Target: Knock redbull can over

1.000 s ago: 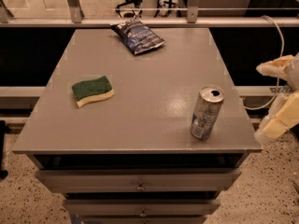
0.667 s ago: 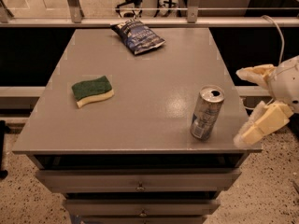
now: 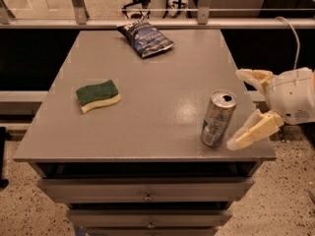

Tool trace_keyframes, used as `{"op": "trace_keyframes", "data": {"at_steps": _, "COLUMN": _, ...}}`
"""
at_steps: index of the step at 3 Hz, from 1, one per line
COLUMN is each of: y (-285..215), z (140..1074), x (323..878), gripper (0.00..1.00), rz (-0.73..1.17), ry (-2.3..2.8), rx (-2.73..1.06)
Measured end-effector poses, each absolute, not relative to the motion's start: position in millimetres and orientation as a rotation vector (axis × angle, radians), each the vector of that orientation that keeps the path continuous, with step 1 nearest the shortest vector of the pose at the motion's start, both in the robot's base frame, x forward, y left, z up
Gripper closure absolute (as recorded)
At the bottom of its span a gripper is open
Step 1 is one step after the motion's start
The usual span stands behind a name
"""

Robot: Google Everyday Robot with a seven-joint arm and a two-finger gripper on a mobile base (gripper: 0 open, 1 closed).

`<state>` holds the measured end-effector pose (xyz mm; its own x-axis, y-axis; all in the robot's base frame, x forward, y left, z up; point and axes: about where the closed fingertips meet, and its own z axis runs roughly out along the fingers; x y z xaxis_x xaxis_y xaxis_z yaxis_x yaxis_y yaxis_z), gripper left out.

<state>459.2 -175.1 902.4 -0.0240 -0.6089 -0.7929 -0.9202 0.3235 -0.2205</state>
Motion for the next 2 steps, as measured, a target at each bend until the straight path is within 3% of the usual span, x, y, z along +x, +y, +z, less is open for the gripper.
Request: {"op": "trace_keyframes", "data": {"at_steps": 2, "y": -169.2, "z": 880.2, "x": 482.3, "gripper": 0.00, "rz": 0.557, "ry": 1.646, "rx": -1.258}}
